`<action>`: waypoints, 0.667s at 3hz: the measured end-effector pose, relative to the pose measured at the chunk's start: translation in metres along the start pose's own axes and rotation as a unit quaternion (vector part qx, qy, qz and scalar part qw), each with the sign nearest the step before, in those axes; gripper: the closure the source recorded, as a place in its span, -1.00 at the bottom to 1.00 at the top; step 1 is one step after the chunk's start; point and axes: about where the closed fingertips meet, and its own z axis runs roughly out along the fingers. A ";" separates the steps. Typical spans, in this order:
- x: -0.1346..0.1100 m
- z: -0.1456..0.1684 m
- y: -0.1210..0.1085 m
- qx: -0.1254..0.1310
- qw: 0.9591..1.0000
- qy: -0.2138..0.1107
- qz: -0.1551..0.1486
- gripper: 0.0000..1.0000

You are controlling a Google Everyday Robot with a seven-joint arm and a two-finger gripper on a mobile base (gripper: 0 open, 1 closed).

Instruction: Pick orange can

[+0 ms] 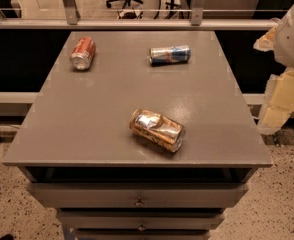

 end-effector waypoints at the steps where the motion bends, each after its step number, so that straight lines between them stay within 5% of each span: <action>1: 0.000 0.000 0.000 0.000 1.000 0.000 0.000 -1.00; 2: -0.014 0.008 0.006 -0.012 1.000 -0.024 0.004 -1.00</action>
Offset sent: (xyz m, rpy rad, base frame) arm -0.0014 0.0435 -0.0215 0.1466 0.0528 0.0296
